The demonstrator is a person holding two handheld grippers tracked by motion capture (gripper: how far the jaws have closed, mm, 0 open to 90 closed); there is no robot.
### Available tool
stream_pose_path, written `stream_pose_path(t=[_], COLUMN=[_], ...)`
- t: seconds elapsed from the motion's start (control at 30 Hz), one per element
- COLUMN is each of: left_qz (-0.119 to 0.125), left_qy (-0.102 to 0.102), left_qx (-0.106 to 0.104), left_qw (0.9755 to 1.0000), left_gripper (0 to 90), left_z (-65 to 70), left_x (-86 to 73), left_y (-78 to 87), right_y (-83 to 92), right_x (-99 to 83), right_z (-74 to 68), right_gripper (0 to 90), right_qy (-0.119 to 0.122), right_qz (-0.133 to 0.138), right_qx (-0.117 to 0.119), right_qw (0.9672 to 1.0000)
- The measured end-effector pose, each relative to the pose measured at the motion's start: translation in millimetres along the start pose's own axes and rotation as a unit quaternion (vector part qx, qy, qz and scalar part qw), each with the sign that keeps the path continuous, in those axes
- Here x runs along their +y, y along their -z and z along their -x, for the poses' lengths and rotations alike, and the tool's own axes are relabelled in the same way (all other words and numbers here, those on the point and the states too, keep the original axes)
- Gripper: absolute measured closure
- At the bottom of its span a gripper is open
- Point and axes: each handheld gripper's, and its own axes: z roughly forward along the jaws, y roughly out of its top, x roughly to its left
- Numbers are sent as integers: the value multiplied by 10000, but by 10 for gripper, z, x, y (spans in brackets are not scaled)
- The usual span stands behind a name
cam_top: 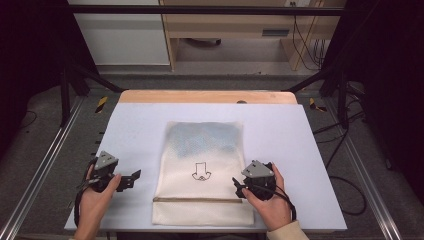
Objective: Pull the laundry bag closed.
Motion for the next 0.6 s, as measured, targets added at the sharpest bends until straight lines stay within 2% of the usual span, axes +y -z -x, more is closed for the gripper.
stream_pose_path(t=[0.03,0.1,0.2,0.23,0.27,0.3,0.33,0.37,0.43,0.5,0.53,0.57,0.6], left_qz=[40,98,79,11,11,-82,-132,-172,-201,-241,-243,-234,-208], left_qy=[-67,-1,-53,-215,-215,-343,-397,-538,-596,-659,-695,-690,-620], left_qx=[-33,-58,-132,-83,-83,-74,-113,-190,-236,-355,-304,-181,-113], left_qw=[10000,9999,9999,9997,9997,9994,9991,9982,9977,9969,9968,9972,9978], left_gripper=[47,50,60,60,61,61,60,60,59,59,59,59,60], left_z=[22,42,78,145,145,188,222,266,284,283,275,255,231], left_x=[-11,-31,-47,-84,-84,-123,-159,-217,-244,-272,-264,-243,-234], left_y=[55,121,182,246,246,282,305,339,347,339,332,321,325], right_y=[1,-9,-16,-11,-11,-8,-6,-6,-13,-43,-58,-89,-101], right_x=[7,22,38,75,75,91,122,174,195,265,300,368,398], right_z=[-9,-37,-59,-99,-99,-117,-153,-221,-250,-343,-384,-465,-498], right_gripper=[149,141,133,142,142,143,143,159,171,185,195,211,213], right_qy=[4,-55,-34,8,8,30,69,188,234,411,506,601,605], right_qz=[-29,-40,-93,-172,-172,-181,-211,-167,-187,-279,-312,-395,-443], right_qx=[22,78,120,266,266,328,427,552,640,868,957,1145,1209], right_qw=[10000,9999,9999,9995,9995,9993,9988,9982,9975,9950,9936,9908,9898])
